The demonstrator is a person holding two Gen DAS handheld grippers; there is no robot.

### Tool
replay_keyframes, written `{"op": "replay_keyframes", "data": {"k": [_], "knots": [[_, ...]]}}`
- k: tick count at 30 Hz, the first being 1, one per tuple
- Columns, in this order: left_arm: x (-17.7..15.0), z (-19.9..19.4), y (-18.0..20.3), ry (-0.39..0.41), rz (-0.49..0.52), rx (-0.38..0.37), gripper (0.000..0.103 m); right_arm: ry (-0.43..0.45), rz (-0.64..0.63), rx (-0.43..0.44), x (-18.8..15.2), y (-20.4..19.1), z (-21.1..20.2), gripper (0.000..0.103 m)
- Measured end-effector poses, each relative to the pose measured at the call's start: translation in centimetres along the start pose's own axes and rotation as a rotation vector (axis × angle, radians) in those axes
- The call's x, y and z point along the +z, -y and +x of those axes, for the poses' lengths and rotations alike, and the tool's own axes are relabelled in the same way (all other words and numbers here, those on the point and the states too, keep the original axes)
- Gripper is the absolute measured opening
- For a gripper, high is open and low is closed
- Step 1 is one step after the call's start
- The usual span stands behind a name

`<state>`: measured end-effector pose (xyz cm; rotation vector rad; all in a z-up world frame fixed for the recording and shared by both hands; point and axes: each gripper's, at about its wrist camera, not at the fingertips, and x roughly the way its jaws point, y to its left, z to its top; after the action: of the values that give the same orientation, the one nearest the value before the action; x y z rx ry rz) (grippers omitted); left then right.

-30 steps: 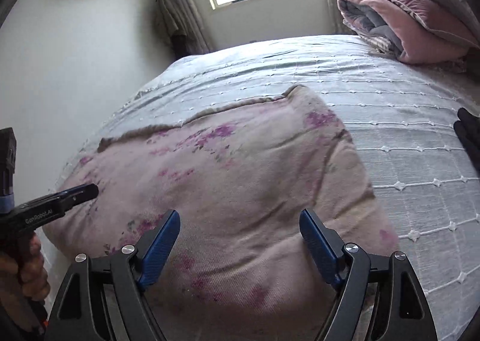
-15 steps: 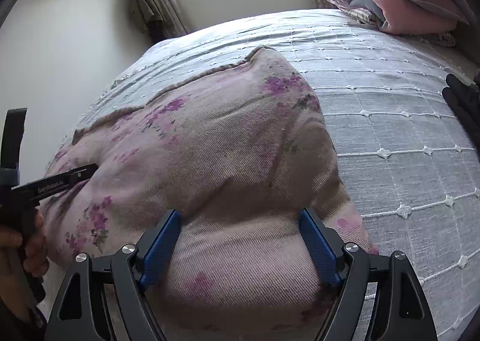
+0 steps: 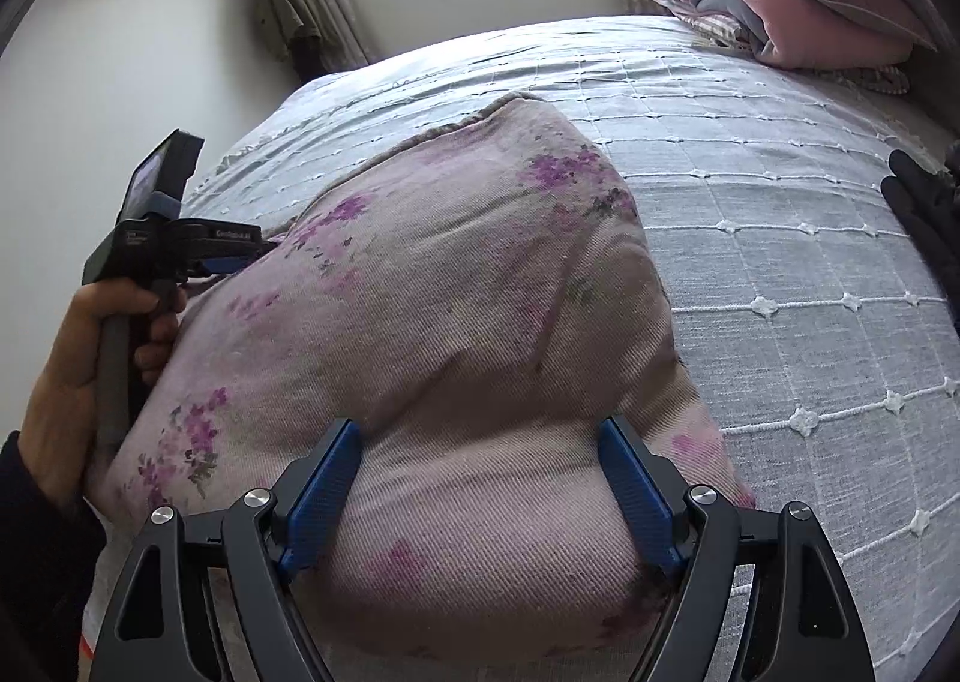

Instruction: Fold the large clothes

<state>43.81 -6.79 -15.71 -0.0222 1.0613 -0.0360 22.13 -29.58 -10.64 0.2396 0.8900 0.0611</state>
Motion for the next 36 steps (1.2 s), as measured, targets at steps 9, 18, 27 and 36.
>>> {"op": "replay_keyframes", "data": {"k": [9, 18, 27, 36], "knots": [[0.5, -2.3, -2.7, -0.030, -0.095, -0.084, 0.047, -0.006, -0.003, 0.002, -0.1, 0.2, 0.2, 0.083], [-7.8, -14.5, -14.8, 0.114, -0.205, -0.057, 0.067, 0.004, -0.005, -0.029, -0.2, -0.4, -0.1, 0.083], [-14.7, -12.2, -20.2, 0.114, -0.255, 0.076, 0.067, 0.017, -0.015, -0.049, -0.4, -0.8, -0.1, 0.084], [-16.0, -11.5, -22.5, 0.135, -0.325, 0.096, 0.078, 0.013, -0.032, -0.063, -0.4, -0.7, 0.5, 0.084]]}}
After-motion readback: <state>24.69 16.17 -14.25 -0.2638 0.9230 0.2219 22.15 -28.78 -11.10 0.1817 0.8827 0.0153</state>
